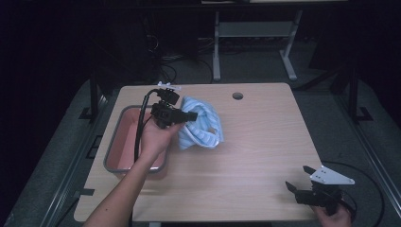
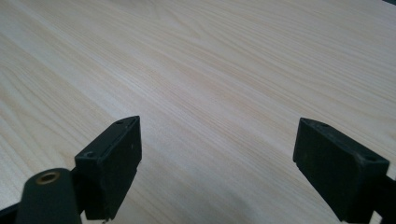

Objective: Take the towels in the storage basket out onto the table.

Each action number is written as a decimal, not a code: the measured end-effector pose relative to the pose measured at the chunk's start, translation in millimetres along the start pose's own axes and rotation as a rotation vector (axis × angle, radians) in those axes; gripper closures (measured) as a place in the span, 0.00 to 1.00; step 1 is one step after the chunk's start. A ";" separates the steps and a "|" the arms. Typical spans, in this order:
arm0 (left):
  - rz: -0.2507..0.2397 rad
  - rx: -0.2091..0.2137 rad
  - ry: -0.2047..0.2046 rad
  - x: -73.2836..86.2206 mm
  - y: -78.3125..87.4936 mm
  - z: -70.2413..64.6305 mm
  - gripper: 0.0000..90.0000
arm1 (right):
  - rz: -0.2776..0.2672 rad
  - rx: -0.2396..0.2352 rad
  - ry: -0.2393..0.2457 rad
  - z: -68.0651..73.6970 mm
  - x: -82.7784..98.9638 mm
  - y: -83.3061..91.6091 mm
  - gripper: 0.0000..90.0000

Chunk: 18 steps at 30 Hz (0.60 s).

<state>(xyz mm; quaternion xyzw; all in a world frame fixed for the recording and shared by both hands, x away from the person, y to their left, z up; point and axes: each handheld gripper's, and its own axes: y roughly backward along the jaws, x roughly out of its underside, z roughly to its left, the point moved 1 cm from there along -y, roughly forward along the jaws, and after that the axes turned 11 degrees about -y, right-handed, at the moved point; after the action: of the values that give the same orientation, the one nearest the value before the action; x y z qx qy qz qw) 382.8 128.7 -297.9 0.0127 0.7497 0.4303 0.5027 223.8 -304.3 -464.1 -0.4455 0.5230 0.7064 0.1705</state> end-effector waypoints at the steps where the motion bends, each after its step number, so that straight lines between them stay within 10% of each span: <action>1: 0.000 0.004 0.001 -0.3 -1.2 -0.6 0.82 | 0.000 0.000 0.000 0.0 0.0 0.0 0.16; 18: 0.023 0.053 -0.010 -3.0 -34.4 -12.9 0.82 | -0.008 -0.003 -0.004 -0.8 -0.7 1.2 0.16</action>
<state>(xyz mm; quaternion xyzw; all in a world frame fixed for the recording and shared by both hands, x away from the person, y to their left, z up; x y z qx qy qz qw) 388.7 97.5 -316.6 0.0368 0.7580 0.4160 0.5010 223.7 -305.4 -462.9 -0.4465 0.5196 0.7074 0.1738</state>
